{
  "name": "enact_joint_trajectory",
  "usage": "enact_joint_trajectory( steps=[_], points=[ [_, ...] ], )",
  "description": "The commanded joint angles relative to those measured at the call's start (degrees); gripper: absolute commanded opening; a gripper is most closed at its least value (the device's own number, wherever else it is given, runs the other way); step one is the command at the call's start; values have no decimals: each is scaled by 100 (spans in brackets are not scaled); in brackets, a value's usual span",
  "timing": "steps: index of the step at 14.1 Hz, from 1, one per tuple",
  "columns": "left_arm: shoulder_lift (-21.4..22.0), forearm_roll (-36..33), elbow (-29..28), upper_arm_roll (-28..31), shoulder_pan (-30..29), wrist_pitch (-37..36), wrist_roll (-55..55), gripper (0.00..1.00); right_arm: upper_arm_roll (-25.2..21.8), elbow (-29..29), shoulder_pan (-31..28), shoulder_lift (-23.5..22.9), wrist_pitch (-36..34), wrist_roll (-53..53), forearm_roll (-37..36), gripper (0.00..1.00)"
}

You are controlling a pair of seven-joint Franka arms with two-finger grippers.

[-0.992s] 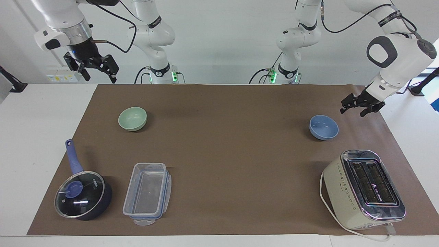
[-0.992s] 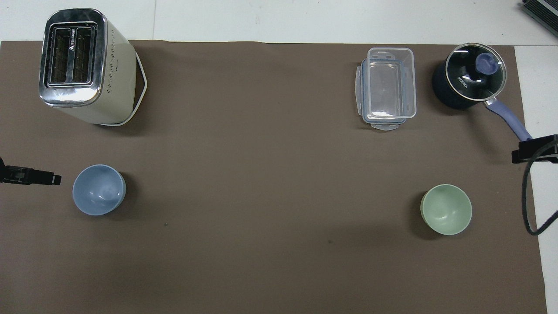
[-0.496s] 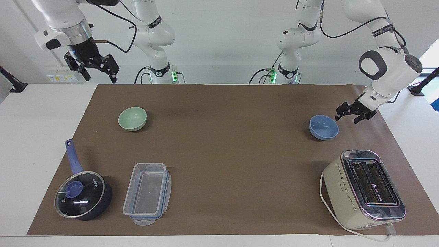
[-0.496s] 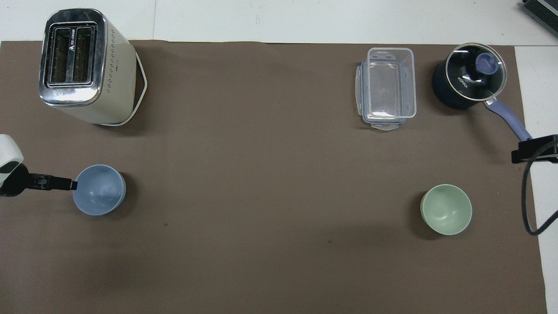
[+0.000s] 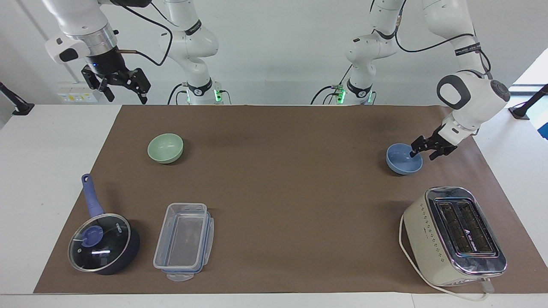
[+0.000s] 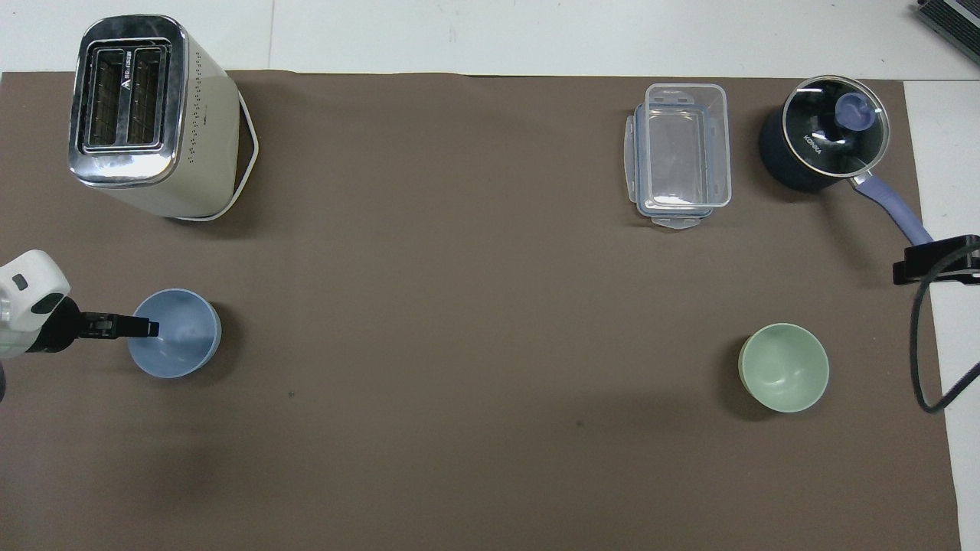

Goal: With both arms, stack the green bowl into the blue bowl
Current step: 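Grip the blue bowl rim with the left gripper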

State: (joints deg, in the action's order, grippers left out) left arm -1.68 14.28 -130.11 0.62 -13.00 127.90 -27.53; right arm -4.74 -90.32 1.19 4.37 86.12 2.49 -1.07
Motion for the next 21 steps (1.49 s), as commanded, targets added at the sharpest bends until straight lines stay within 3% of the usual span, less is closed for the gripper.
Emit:
enact_joint_trajectory(
  steps=[1,4,6,7,9,11,16,21],
  points=[
    [-94,258,-146,-1,17,331,-95,83,17,-29,-40,55,-7,-99,46,100],
    [-122,303,-120,-1,-71,359,-121,78,17,-64,-49,72,-7,-91,46,100],
    [-113,303,-120,-1,-80,341,-121,70,17,-65,-40,81,28,-91,46,100],
    [-113,303,-128,-1,-89,324,-121,60,17,-65,-31,81,19,-91,46,100],
    [-104,303,-120,-1,-97,297,-121,24,17,-82,-31,90,-7,-91,46,100],
    [-95,303,-102,-1,-115,149,-121,0,17,-108,-40,107,-7,-91,46,100],
    [106,303,-23,-1,-282,-177,-411,0,17,-161,-40,134,46,-91,46,100],
    [668,295,-76,-18,148,-423,35,0,17,-170,-40,134,46,-91,46,100]
  ],
)
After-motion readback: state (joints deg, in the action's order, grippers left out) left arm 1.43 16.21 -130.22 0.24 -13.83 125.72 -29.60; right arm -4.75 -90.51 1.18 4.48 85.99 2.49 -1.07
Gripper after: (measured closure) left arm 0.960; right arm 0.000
